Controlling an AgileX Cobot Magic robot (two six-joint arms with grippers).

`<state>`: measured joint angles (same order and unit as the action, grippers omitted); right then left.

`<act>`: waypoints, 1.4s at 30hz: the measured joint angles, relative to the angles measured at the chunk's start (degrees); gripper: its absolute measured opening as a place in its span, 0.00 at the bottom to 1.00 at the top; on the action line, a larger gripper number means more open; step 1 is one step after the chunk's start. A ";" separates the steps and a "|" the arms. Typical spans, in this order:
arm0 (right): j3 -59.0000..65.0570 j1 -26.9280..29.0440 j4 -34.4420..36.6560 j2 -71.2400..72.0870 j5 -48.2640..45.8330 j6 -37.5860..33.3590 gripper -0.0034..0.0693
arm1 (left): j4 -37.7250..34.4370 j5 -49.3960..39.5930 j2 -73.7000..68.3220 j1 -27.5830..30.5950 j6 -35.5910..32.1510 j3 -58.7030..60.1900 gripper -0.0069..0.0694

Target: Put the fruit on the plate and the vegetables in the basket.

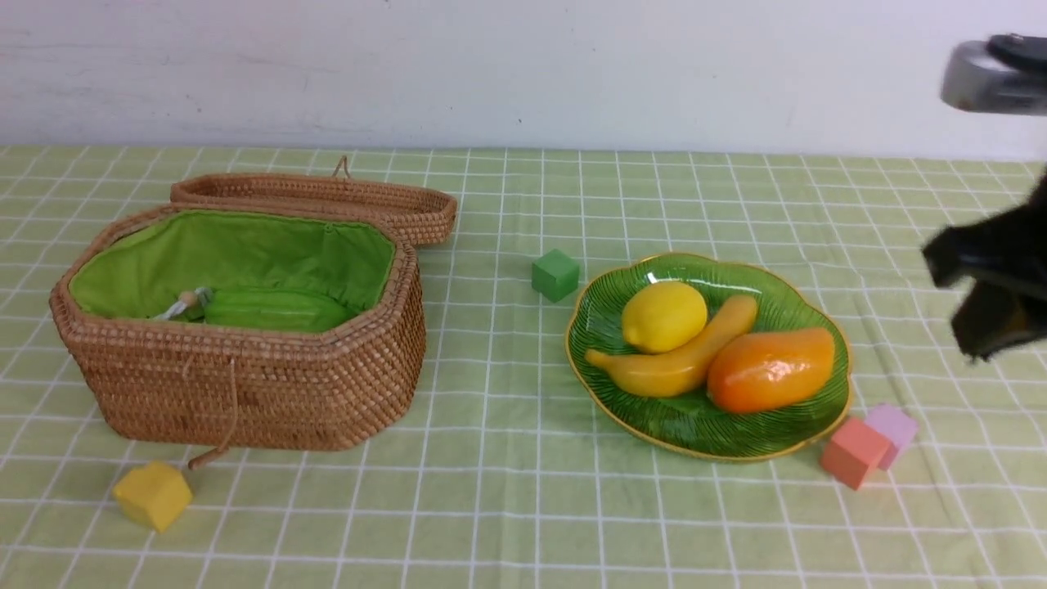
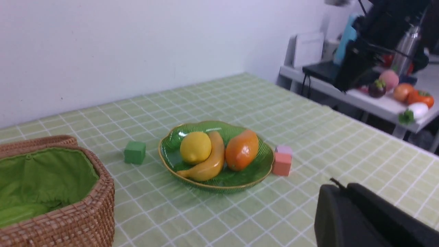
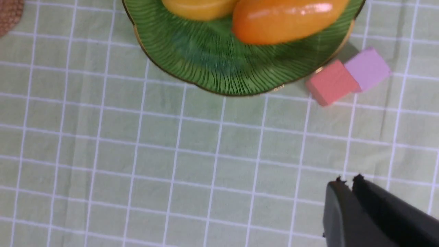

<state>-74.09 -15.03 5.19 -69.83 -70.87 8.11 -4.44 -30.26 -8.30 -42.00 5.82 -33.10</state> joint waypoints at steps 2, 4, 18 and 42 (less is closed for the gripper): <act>4.77 0.00 0.10 5.82 -0.34 0.50 0.05 | 0.04 4.19 3.65 0.00 2.12 4.73 0.11; 11.18 0.00 0.17 14.89 -0.68 2.26 0.05 | 0.04 8.64 7.39 0.00 4.05 9.43 0.11; 35.01 0.00 -2.98 49.92 4.89 8.44 0.05 | 0.04 18.89 8.93 0.00 5.76 20.09 0.12; 41.83 2.58 -11.08 52.38 17.87 7.43 0.03 | 0.04 17.63 8.93 0.00 5.81 20.53 0.13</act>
<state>-32.26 -12.45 -5.89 -17.45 -53.00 15.54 -4.40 -12.64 0.63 -42.00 11.63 -12.57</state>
